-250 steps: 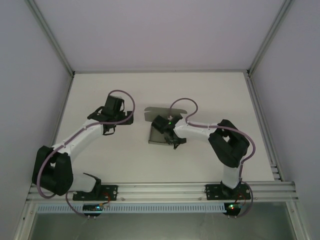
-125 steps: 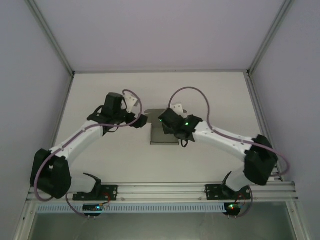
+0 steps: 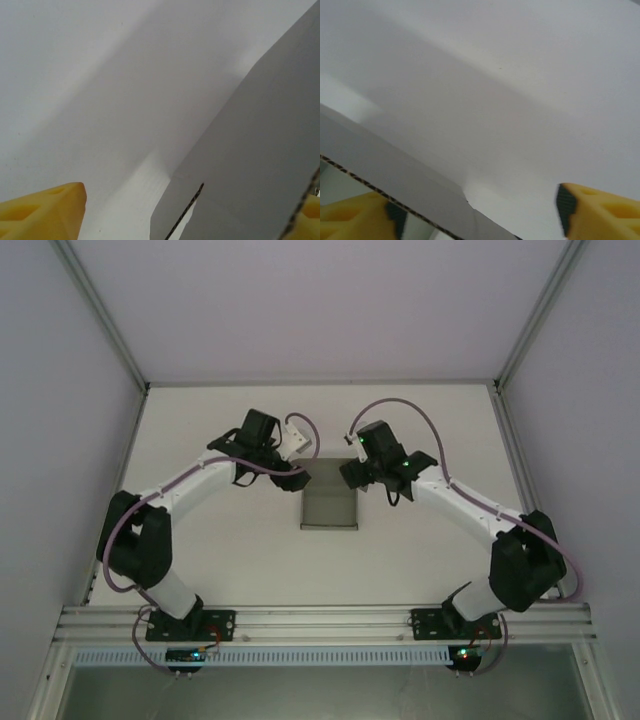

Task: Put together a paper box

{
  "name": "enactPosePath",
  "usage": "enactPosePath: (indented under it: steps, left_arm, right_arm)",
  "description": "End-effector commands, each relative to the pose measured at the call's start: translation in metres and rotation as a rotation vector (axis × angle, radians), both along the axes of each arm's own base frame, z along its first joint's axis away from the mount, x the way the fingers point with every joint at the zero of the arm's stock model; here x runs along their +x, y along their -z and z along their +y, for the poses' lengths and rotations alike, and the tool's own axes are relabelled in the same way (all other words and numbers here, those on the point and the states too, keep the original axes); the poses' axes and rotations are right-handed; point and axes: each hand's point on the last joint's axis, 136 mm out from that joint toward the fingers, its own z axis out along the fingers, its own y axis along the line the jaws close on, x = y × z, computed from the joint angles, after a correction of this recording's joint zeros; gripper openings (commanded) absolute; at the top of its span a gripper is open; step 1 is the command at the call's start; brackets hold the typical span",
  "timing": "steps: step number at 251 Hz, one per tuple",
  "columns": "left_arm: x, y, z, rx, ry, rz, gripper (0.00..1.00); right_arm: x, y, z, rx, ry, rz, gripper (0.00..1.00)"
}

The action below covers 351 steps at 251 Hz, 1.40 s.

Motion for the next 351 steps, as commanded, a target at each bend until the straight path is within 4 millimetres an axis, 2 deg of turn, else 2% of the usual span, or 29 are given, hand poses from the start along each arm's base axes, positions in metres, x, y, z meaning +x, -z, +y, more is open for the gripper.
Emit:
enactPosePath:
  steps: [1, 36, 61, 78, 109, 147, 162, 203, 229, 266, 284, 317, 351]
  left_arm:
    - [-0.005, 0.001, 0.002, 0.026, 0.026, 0.004, 0.8]
    - [-0.003, -0.002, 0.005, 0.031, 0.004, -0.011, 0.65]
    - [-0.001, -0.005, 0.005, 0.027, -0.008, -0.019, 0.45]
    - [-0.002, -0.004, 0.006, 0.032, -0.007, -0.017, 0.36]
    - [-0.002, -0.004, 0.007, 0.037, -0.013, -0.014, 0.26]
    - [-0.003, -0.004, 0.006, 0.034, -0.024, -0.013, 0.07]
    - [-0.001, -0.005, 0.008, 0.042, -0.05, -0.017, 0.0]
    - [0.011, -0.014, 0.01, 0.022, -0.164, -0.034, 0.0]
    - [0.028, -0.029, 0.008, -0.067, -0.328, -0.041, 0.0]
    - [0.047, -0.033, 0.002, -0.206, -0.515, 0.01, 0.0]
    - [0.053, -0.033, -0.001, -0.233, -0.576, -0.002, 0.0]
    - [0.063, -0.035, -0.006, -0.286, -0.682, 0.005, 0.03]
    - [0.067, -0.029, -0.022, -0.334, -0.728, 0.032, 0.02]
  right_arm:
    - [-0.006, 0.01, 0.01, 0.053, -0.09, 0.062, 0.67]
    - [-0.01, 0.018, 0.01, 0.052, -0.101, 0.116, 0.61]
    - [-0.012, 0.021, 0.011, 0.056, -0.105, 0.137, 0.48]
    - [-0.014, 0.024, 0.011, 0.058, -0.105, 0.158, 0.4]
    - [-0.019, 0.029, 0.009, 0.053, -0.102, 0.193, 0.29]
    - [-0.018, 0.031, 0.009, 0.063, -0.089, 0.192, 0.1]
    - [-0.016, 0.029, 0.007, 0.06, -0.07, 0.181, 0.06]
    - [-0.001, 0.015, 0.0, 0.077, 0.037, 0.107, 0.05]
    - [0.014, 0.003, -0.003, 0.131, 0.16, 0.054, 0.09]
    - [0.035, -0.008, 0.001, 0.275, 0.302, -0.007, 0.07]
    - [0.042, -0.012, 0.005, 0.313, 0.348, -0.041, 0.05]
    - [0.049, -0.015, 0.021, 0.384, 0.406, -0.073, 0.08]
    - [0.052, -0.005, 0.034, 0.423, 0.44, -0.063, 0.08]
